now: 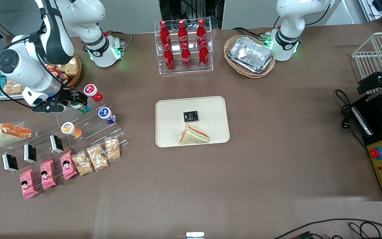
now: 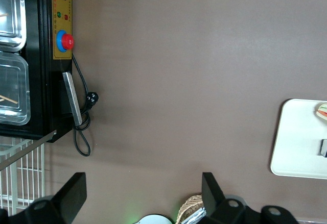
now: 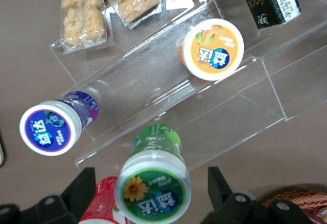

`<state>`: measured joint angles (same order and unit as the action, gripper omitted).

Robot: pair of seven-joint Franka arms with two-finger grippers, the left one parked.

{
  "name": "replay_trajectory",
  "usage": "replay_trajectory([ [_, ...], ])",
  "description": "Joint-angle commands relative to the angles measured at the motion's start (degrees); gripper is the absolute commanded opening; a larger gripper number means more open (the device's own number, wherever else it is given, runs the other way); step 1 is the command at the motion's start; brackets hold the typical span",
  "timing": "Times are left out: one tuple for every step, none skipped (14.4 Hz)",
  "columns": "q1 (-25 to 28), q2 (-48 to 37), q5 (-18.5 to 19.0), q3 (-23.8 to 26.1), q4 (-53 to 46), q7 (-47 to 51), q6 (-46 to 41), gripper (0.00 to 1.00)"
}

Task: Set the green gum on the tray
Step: 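Close the right gripper on the green gum bottle and lift it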

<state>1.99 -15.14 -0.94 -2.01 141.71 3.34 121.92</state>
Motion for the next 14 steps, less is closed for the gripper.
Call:
replay_trajectory([
  [0.12,-1.65,-0.64,-0.19,2.08,0.62,1.65,0.87],
  [0.03,-1.73,-0.64,-0.19,2.08,0.53,1.65,0.81],
  [0.03,-1.73,-0.64,-0.27,2.08,0.27,1.56,0.73],
  [-0.06,-1.73,-0.64,-0.28,2.08,0.18,1.56,0.64],
  [-0.06,-1.73,-0.64,-0.36,2.08,0.09,1.56,0.62],
  [-0.06,-1.73,-0.64,-0.36,2.08,0.09,1.48,0.58],
  [-0.06,-1.73,-0.64,-0.36,2.08,0.09,1.39,0.50],
  [-0.06,-1.73,-0.64,-0.36,2.08,0.01,1.30,0.42],
  [-0.14,-1.73,-0.64,-0.36,1.99,0.00,1.21,0.37],
  [-0.23,-1.73,-0.64,-0.36,1.90,-0.08,1.13,0.30],
  [-0.23,-1.73,-0.55,-0.36,1.64,-0.26,0.95,0.28],
  [-0.23,-1.73,-0.46,-0.45,1.11,-0.35,0.51,0.27],
  [-0.23,-1.82,-0.38,-0.45,0.24,-0.43,-0.19,0.26],
  [-0.23,-1.82,-0.03,-0.45,-1.42,-0.44,-1.59,0.23],
])
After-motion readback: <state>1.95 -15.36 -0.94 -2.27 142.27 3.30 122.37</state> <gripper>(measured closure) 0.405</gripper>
